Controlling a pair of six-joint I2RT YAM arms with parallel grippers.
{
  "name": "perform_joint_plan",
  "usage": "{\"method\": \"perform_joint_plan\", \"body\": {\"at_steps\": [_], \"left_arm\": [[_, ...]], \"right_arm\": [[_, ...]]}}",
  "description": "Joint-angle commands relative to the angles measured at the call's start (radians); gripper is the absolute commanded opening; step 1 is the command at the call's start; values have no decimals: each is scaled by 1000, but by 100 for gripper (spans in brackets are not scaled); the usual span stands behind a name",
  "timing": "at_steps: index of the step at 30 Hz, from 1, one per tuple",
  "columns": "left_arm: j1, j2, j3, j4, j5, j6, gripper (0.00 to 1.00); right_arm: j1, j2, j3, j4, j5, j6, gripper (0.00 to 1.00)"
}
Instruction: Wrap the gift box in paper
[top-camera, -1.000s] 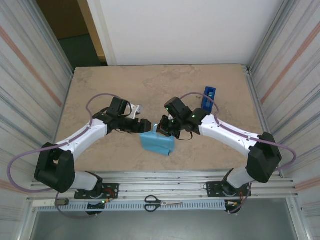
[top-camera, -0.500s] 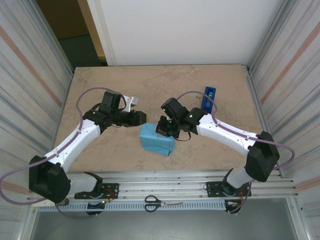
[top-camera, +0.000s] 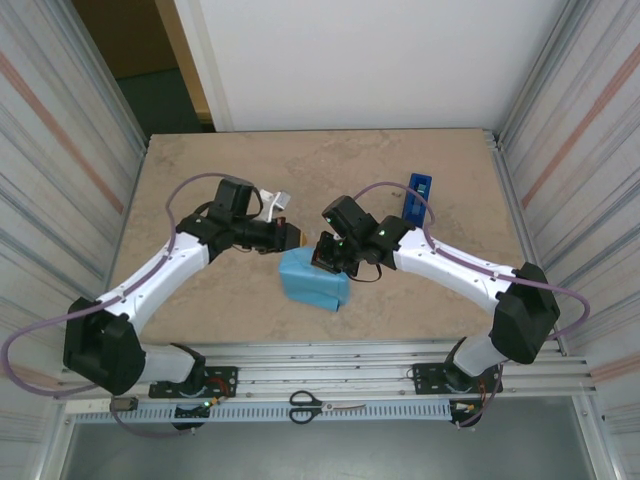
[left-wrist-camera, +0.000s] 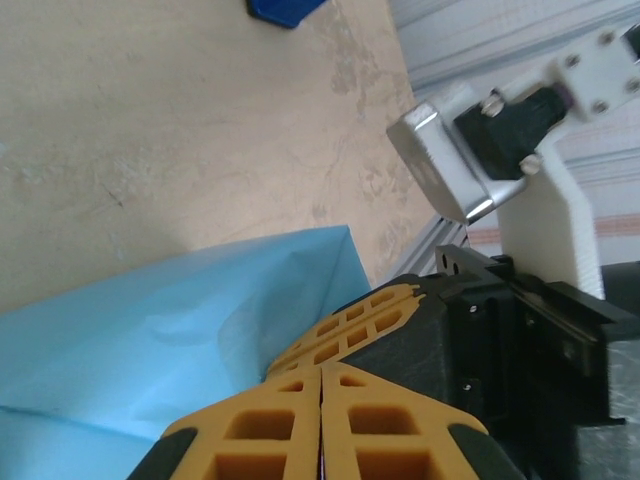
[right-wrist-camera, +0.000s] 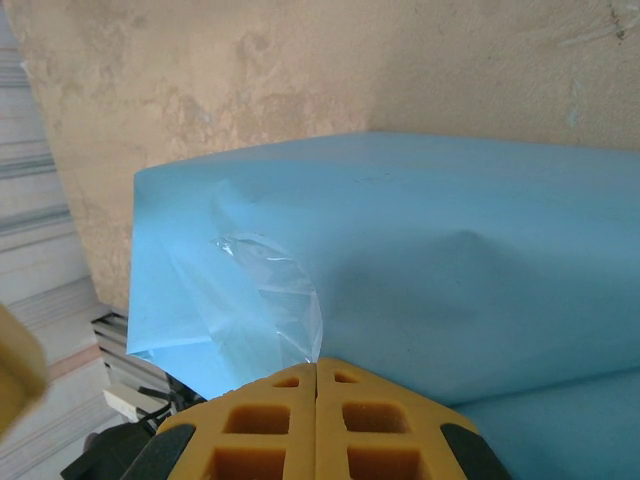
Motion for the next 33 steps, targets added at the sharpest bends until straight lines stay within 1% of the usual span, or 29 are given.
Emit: {"method": "perform_joint_plan", "body": {"at_steps": [1,4,17,22,24,26,32,33], "left_arm": [[-19,31,47,-41,38,35,7],[-39,53,58,-58,34,48,7],[-74,144,81,-107,-32,89,7],[-88,173,80,-142,-80,114,8],[-101,187,88,-180,-123,140,8],[-111,202,93,-211,-141,158,8],[-134,219,77,-243,-197,177,5],[-136,221,74,-243,-197,177,4]], "right_arm": [[15,34,-58,-104,17,-6,0],[15,32,-62,-99,14,-3,0],[14,33,-69,-76,0,-4,0],[14,31,-71,-59,-9,-2,0],[14,31,-68,-50,-15,-2,0],[14,31,-65,-37,-21,-2,0],[12,31,-30,3,-28,-8,0],[12,30,-23,11,-25,-9,2]]}}
